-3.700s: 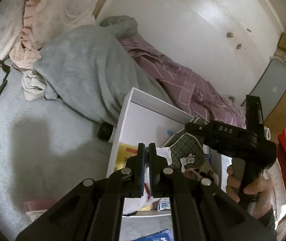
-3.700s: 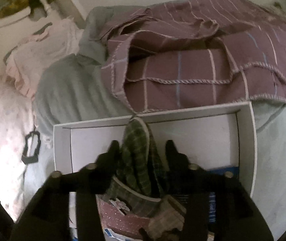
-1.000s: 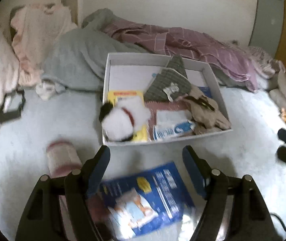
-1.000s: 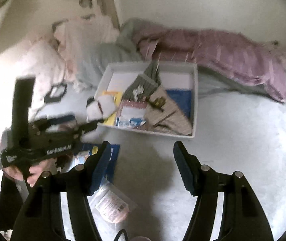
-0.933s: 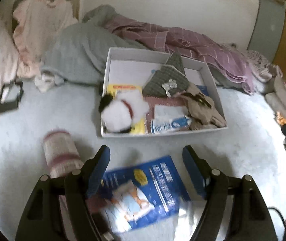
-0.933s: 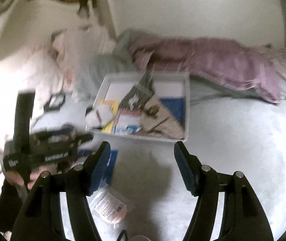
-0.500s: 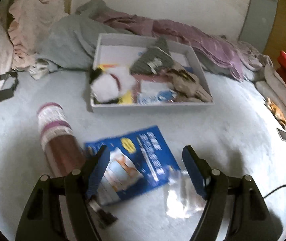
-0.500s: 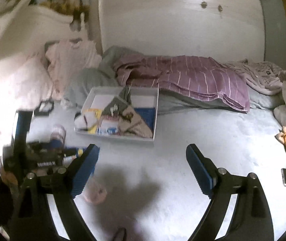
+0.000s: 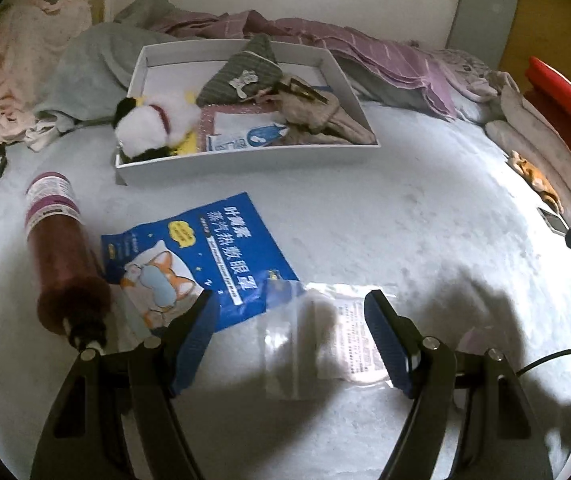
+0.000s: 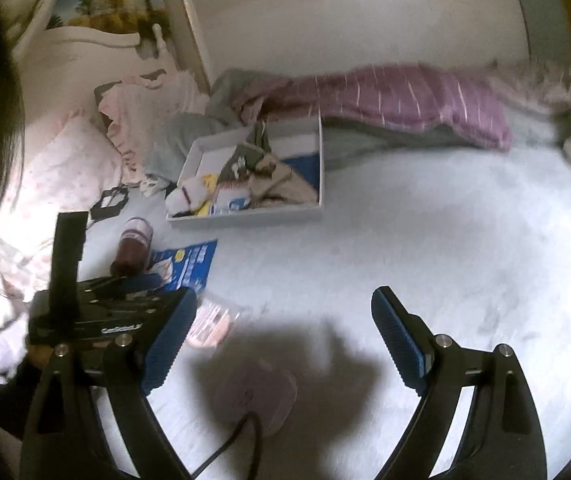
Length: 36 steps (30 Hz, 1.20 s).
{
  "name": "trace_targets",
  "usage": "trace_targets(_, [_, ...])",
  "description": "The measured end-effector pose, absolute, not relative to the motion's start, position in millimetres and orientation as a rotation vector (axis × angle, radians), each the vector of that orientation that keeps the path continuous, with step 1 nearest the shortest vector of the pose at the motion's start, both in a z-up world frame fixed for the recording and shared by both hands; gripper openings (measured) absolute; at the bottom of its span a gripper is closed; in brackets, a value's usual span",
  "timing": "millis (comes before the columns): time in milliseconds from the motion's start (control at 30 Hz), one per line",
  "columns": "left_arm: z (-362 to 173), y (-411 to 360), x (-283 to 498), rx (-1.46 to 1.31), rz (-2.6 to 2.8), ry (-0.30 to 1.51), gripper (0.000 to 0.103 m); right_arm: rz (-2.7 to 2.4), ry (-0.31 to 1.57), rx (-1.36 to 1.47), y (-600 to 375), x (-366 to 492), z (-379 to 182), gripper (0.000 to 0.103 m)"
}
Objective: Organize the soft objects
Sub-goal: 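Move the right gripper to the lavender round pad and grasp it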
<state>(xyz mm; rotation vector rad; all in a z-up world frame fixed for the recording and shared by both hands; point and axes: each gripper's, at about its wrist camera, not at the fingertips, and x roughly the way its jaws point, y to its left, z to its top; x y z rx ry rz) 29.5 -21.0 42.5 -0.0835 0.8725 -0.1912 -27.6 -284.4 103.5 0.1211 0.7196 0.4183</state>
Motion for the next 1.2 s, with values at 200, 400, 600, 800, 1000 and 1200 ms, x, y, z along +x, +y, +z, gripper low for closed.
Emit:
trace_targets(200, [41, -19, 25, -0.084, -0.177, 0.856, 0.075, 0.381, 1.06, 0.115, -324, -30, 113, 0.082])
trace_targets(400, [38, -13, 25, -0.11, -0.169, 0.856, 0.075, 0.212, 1.276, -0.169, -330, -48, 117, 0.082])
trace_targets(600, [36, -11, 21, -0.062, -0.125, 0.823, 0.075, 0.502, 1.199, -0.065, -278, -28, 64, 0.081])
trace_targets(800, [30, -12, 20, -0.064, -0.145, 0.826, 0.075, 0.479, 0.975, -0.052, -251, -27, 38, 0.082])
trace_targets(1000, [28, -19, 18, -0.03, -0.141, 0.823, 0.075, 0.484, 0.97, -0.022, -240, -38, 12, 0.082])
trace_targets(1200, [28, -19, 18, -0.032, -0.137, 0.821, 0.075, 0.506, 0.972, 0.022, -234, -21, 15, 0.065])
